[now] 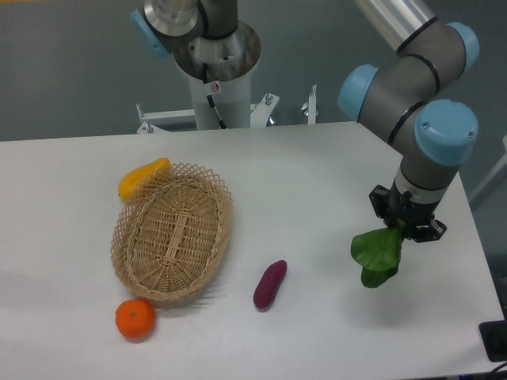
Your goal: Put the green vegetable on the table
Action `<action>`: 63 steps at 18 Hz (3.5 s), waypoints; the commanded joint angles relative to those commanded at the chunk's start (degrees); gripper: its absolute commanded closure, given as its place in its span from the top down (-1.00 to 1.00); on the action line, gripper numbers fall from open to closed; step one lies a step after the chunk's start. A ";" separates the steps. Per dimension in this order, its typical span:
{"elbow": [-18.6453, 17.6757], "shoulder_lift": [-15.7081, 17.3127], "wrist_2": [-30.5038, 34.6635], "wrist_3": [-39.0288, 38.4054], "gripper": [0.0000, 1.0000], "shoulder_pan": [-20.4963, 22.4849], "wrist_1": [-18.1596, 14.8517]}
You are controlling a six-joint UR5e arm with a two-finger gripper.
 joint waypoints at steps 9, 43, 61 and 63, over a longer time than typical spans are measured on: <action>-0.09 0.18 0.00 0.00 -0.98 -0.17 -0.35; -29.53 11.87 -2.90 15.21 0.43 -3.34 7.82; -10.29 5.45 -2.46 12.83 1.00 -1.59 6.77; -8.88 4.66 -2.63 12.66 1.00 -0.36 6.77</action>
